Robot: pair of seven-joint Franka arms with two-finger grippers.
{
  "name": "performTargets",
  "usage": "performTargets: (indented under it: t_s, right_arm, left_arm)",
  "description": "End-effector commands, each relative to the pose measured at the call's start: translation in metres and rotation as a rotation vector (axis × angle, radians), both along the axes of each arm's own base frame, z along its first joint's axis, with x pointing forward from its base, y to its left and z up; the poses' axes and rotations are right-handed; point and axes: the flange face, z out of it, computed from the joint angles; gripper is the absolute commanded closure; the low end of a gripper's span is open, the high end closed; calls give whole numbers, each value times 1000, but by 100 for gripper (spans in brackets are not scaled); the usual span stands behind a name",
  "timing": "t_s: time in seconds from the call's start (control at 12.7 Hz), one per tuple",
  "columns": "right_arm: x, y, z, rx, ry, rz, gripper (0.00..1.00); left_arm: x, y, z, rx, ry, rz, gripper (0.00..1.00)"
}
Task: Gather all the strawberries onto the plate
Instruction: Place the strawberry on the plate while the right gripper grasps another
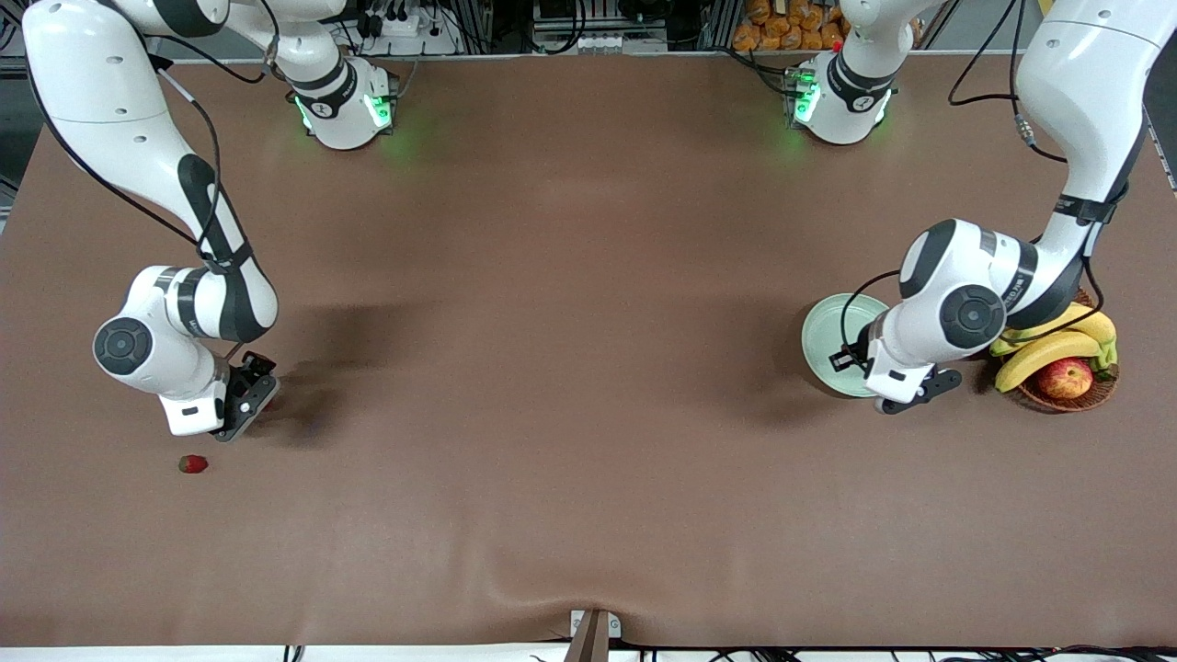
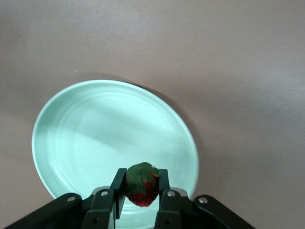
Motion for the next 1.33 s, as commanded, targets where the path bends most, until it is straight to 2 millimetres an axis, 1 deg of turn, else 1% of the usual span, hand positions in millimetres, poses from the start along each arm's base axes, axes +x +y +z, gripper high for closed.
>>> performTargets:
  t_s: [0.0, 0.08, 0.16, 0.24, 0.31, 0.39, 0.47, 0.55, 0.63, 0.79, 0.86, 0.94, 1.02, 1.1, 1.26]
  right_arm:
    - [1, -2, -4, 2, -45, 86, 0]
    - [2, -2, -4, 2, -46, 86, 0]
    - [2, -1, -4, 4, -46, 87, 0]
    - [2, 1, -4, 5, -46, 90, 32]
    - [3, 1, -3, 5, -49, 90, 65]
    - [3, 0, -3, 5, -49, 89, 90]
    - [3, 0, -3, 5, -49, 89, 100]
    - [3, 0, -3, 5, -49, 89, 100]
    - [3, 0, -3, 5, -48, 87, 100]
    - [3, -3, -2, 5, -46, 81, 100]
    - [5, -2, 3, 5, -51, 78, 100]
    - [13, 9, 17, 6, -74, 64, 100]
    - [20, 27, 32, 10, -66, 37, 100]
    - [26, 42, 41, 10, -40, -3, 100]
    - [41, 76, 63, 11, -39, -31, 100]
  left_arm:
    - [-10, 3, -24, 20, -28, -73, 100]
    - [-9, 16, -30, 20, -29, -64, 100]
    - [-8, 24, -32, 19, -25, -52, 90]
    - [-7, 24, -30, 19, -30, -49, 44]
    - [-5, 26, -26, 22, -38, -41, 0]
    - [-2, 30, -21, 28, -44, -39, 0]
    - [2, 31, -9, 37, -65, -33, 0]
    - [7, 32, 8, 50, -86, -26, 0]
    - [10, 27, 25, 64, -92, -32, 0]
    - [21, 7, 63, 83, -85, -51, 0]
    - [26, -6, 83, 75, -75, -54, 0]
    - [30, -20, 100, 55, -71, -56, 0]
    - [32, -30, 112, 32, -71, -45, 0]
    - [32, -43, 120, 3, -72, -42, 0]
    - [30, -63, 127, -26, -69, -50, 0]
